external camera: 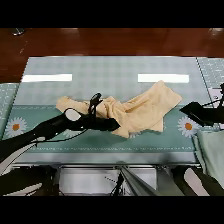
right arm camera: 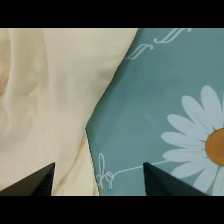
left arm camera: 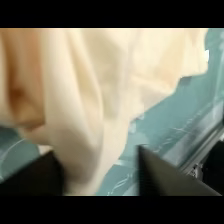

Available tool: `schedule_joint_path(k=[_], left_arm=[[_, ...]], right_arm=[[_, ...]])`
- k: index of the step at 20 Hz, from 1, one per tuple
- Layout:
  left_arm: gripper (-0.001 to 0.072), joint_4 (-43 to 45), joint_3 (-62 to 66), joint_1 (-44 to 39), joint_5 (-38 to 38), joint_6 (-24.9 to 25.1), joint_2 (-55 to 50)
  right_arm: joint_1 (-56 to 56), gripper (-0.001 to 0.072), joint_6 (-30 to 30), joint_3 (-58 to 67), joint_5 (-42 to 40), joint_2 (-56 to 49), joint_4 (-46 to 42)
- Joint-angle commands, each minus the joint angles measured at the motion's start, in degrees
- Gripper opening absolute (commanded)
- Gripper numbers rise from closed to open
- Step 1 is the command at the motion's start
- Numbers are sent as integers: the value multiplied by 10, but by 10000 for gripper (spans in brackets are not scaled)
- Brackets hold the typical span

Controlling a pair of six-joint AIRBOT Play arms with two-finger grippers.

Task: Fold the shirts.

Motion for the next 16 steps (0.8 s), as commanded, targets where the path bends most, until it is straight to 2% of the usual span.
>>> schedule_joint_path(k=[1,3,8,10,16], left_arm=[[27,-1,51,26,-120,55,-31],[27,-1,65,77,-179,62,-20],[28,-1,68,200,-256,62,24],[27,-1,68,217,-285,63,24],[28,-1,68,213,-285,62,23]], right_arm=[[0,624,0,0,-18,-7,-10],[0,624,0,0,-22,-33,-16],[0,624,-27,35,-37,-135,19],[0,624,-48,55,-37,-183,54],[1,624,-54,130,-19,-303,75]])
